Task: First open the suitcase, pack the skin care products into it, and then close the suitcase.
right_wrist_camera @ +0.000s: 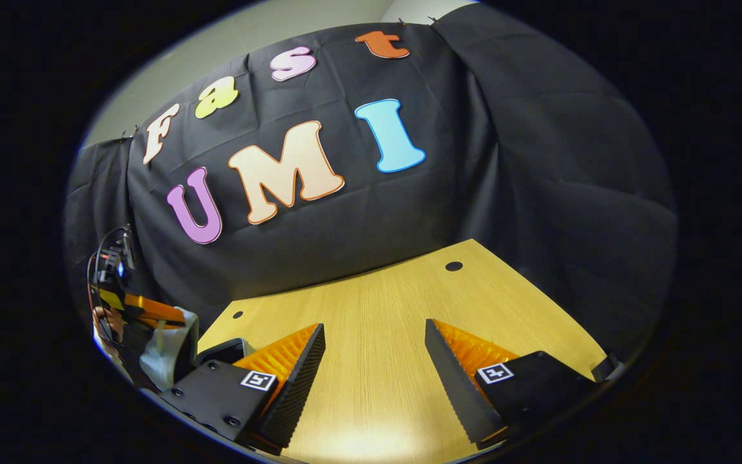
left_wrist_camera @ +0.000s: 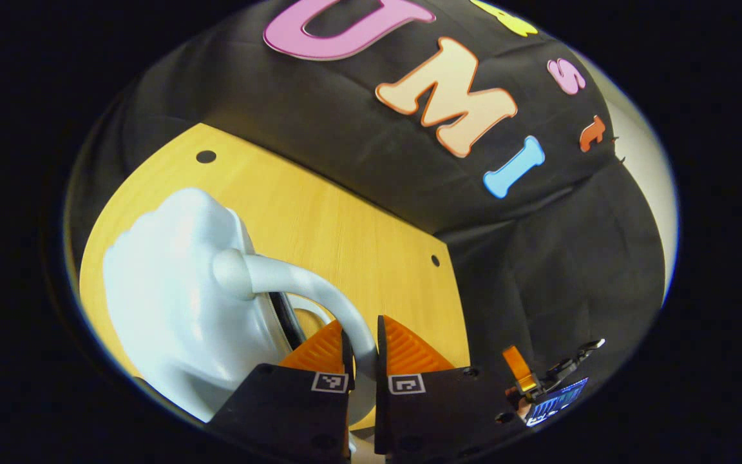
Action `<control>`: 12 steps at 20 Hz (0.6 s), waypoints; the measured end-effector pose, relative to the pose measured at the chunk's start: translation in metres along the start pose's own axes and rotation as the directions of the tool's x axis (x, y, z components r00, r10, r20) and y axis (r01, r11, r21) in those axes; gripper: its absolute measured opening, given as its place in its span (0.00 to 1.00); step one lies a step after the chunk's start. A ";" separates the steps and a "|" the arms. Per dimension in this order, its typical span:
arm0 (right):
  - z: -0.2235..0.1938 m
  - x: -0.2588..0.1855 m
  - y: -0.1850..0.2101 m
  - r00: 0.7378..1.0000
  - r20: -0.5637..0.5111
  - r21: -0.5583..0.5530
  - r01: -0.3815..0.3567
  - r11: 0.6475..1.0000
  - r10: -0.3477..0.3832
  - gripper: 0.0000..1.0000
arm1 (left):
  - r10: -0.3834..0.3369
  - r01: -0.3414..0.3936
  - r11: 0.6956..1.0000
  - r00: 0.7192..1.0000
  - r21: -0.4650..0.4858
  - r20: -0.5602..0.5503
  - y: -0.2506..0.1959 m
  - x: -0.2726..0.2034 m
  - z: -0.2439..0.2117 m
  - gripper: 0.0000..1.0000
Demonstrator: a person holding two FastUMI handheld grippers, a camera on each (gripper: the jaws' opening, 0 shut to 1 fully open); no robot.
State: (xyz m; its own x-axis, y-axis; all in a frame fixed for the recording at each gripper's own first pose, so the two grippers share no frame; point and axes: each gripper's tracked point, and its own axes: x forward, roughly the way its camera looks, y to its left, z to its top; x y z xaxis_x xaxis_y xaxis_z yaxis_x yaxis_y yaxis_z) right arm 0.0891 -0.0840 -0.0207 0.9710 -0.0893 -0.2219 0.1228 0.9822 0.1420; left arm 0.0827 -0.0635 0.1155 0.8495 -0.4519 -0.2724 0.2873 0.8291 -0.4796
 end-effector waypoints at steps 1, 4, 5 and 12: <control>0.002 0.001 -0.003 1.000 0.005 0.002 0.005 1.000 -0.005 0.97 | 0.023 -0.023 1.000 0.999 0.009 -0.028 0.003 0.019 -0.009 0.08; 0.008 0.001 -0.014 1.000 0.018 0.010 0.018 1.000 -0.018 0.97 | 0.110 -0.103 0.993 0.985 0.054 -0.130 0.015 0.059 -0.038 0.09; 0.010 0.001 -0.019 1.000 0.020 0.012 0.023 1.000 -0.023 0.97 | 0.143 -0.134 0.989 0.978 0.067 -0.154 0.018 0.073 -0.045 0.08; 0.018 0.001 -0.052 0.998 0.028 0.011 0.056 0.998 -0.057 0.97 | 0.384 -0.349 0.920 0.894 0.177 -0.233 0.043 0.106 -0.073 0.10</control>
State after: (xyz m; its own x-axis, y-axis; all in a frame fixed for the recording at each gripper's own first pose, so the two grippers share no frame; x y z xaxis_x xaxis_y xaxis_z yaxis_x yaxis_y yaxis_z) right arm 0.0874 -0.1381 -0.0106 0.9679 -0.1494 -0.2023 0.1795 0.9738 0.1396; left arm 0.1523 -0.1000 0.0053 0.7665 -0.1622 -0.6214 0.0462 0.9790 -0.1985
